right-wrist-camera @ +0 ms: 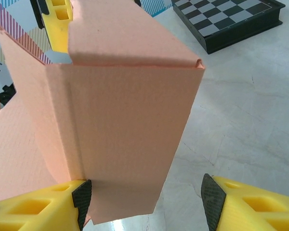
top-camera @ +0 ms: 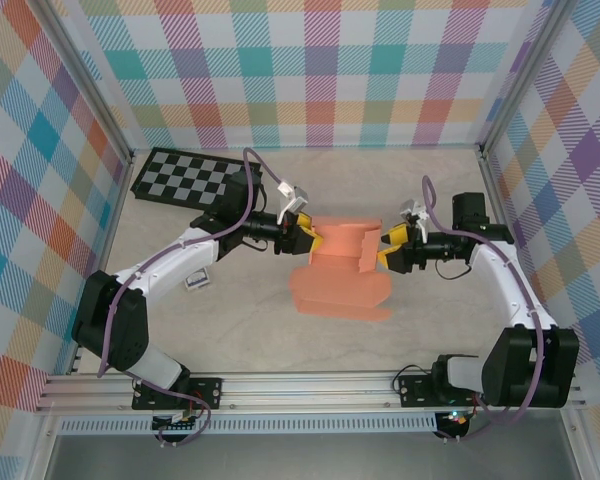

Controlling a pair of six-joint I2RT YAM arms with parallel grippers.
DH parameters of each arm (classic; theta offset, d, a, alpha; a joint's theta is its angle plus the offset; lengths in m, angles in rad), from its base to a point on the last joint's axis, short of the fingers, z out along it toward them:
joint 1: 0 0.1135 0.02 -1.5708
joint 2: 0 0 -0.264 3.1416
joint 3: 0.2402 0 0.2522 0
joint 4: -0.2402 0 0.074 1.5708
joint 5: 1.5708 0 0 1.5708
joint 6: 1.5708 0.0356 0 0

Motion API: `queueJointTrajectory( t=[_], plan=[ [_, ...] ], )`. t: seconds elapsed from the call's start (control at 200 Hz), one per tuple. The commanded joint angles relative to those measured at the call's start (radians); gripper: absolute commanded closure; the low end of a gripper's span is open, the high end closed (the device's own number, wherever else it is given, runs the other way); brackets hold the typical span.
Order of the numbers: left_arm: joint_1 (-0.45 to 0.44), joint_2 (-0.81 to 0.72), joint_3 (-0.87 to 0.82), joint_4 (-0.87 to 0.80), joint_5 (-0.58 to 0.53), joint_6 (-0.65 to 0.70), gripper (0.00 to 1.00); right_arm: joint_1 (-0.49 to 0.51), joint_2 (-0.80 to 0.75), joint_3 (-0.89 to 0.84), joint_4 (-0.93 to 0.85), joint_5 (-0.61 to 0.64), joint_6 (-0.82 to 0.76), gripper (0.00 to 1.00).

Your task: Fold the paper box

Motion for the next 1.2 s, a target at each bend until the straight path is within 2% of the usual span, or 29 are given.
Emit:
queueJointTrajectory(
  t=[0.0, 0.285, 0.825, 0.94, 1.195],
  plan=[
    [-0.004, 0.023, -0.012, 0.014, -0.078, -0.006, 0.79, 0.041, 0.001, 0.04, -0.052, -0.149, -0.052, 0.32],
    [-0.003, 0.026, -0.006, 0.005, -0.077, -0.005, 0.79, 0.042, 0.014, 0.043, -0.069, -0.066, -0.064, 0.31],
    [0.002, 0.018, 0.007, -0.077, -0.087, 0.059, 0.79, 0.041, 0.023, 0.064, -0.124, -0.005, -0.102, 0.3],
    [0.004, 0.019, 0.004, -0.09, -0.095, 0.07, 0.79, 0.04, 0.031, 0.075, -0.165, 0.062, -0.133, 0.3],
    [0.009, 0.008, -0.001, -0.081, -0.071, 0.07, 0.79, 0.041, 0.013, 0.044, -0.057, 0.102, -0.058, 0.34]
  ],
)
